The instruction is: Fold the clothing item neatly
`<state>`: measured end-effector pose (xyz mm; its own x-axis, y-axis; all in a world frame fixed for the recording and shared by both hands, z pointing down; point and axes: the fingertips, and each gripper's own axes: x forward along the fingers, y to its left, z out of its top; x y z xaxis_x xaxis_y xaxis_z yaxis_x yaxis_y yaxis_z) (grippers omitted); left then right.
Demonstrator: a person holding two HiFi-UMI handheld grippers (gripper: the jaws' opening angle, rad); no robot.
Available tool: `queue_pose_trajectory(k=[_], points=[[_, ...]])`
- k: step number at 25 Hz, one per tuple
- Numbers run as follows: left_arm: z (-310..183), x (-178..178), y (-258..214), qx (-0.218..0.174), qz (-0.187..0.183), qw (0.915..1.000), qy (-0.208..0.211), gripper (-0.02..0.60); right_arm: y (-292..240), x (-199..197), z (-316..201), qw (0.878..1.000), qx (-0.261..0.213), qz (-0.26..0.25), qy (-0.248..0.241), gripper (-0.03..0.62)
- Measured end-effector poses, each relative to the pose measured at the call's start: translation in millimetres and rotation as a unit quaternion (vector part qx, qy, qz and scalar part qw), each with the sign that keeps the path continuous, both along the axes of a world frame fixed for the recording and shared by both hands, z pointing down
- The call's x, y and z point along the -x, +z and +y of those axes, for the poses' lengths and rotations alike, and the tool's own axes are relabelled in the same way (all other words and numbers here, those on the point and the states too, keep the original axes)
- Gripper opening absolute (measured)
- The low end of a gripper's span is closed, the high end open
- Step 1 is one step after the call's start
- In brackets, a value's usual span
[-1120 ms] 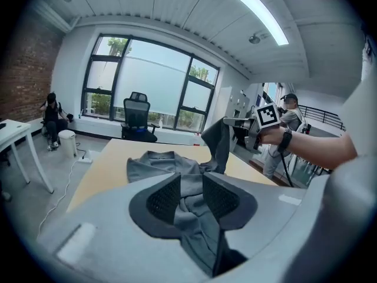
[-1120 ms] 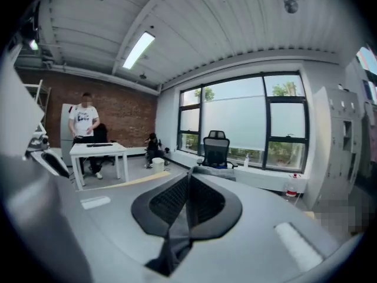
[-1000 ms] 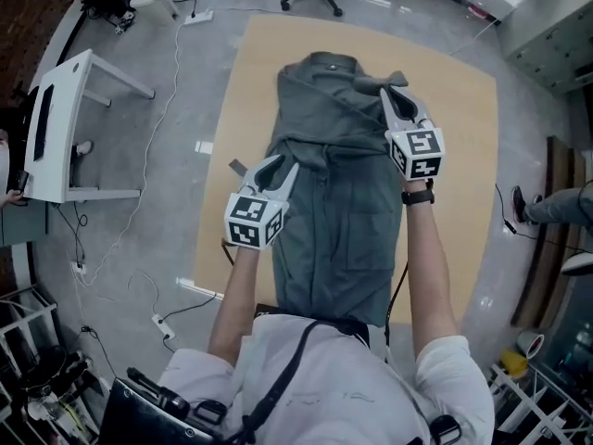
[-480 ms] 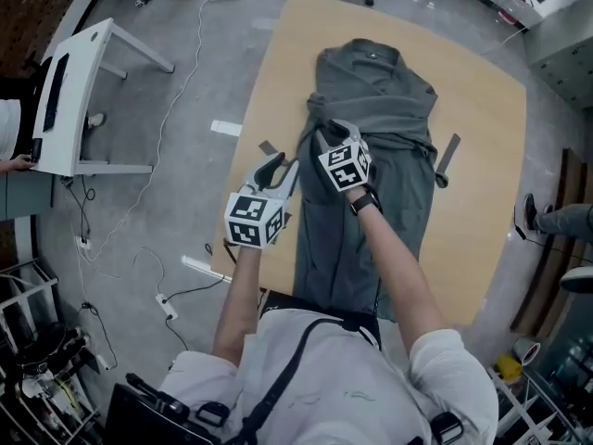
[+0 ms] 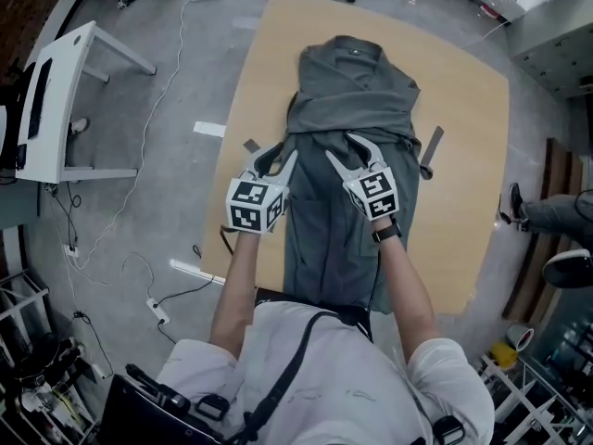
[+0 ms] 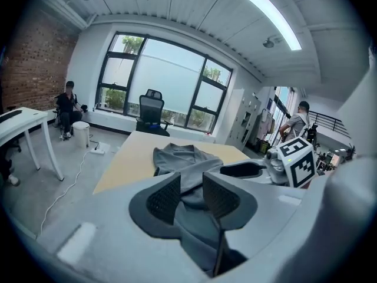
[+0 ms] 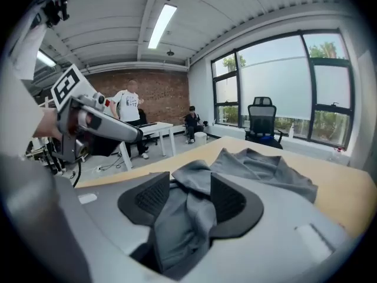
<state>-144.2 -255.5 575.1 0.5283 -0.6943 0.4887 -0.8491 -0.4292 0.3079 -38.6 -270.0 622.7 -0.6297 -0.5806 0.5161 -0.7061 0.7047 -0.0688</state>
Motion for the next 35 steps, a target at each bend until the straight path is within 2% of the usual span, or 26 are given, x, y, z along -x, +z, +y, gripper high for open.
queue_pose_trajectory(k=[4, 7, 12, 15, 20, 24, 28, 32, 35], points=[[6.2, -19.8, -13.2, -0.018, 0.002, 0.9995, 0.027, 0.121, -43.6, -47.4, 17.7, 0.997, -0.038, -0.027, 0.057, 0.176], [20.4, -33.2, -24.7, -0.035, -0.001, 0.9981, 0.050, 0.121, -76.2, -77.4, 38.8, 0.990, -0.063, -0.056, 0.110, 0.155], [55.7, -47.1, -38.3, -0.050, 0.005, 0.9955, 0.081, 0.121, -115.2, -106.2, 82.3, 0.978, -0.095, -0.073, 0.171, 0.146], [79.8, -60.2, -37.8, -0.055, -0.005, 0.9929, 0.105, 0.121, -125.9, -119.1, 107.3, 0.972, -0.108, -0.078, 0.193, 0.146], [135.0, -82.0, -42.7, -0.067, -0.028, 0.9924, 0.100, 0.121, -127.6, -139.9, 166.8, 0.972, -0.115, -0.083, 0.186, 0.146], [191.1, -81.5, -54.7, -0.082, -0.037, 0.9943, 0.058, 0.121, -137.4, -137.3, 213.5, 0.974, -0.121, -0.120, 0.151, 0.146], [259.1, -90.0, -66.0, -0.085, -0.039, 0.9955, 0.014, 0.121, -155.1, -129.5, 271.9, 0.978, -0.133, -0.136, 0.090, 0.146], [315.2, -112.1, -71.1, -0.074, -0.051, 0.9960, 0.000, 0.121, -146.1, -156.3, 323.4, 0.980, -0.099, -0.148, 0.086, 0.149], [349.3, -114.9, -72.0, -0.067, -0.056, 0.9961, -0.004, 0.121, -137.2, -170.5, 356.3, 0.981, -0.081, -0.148, 0.094, 0.152]])
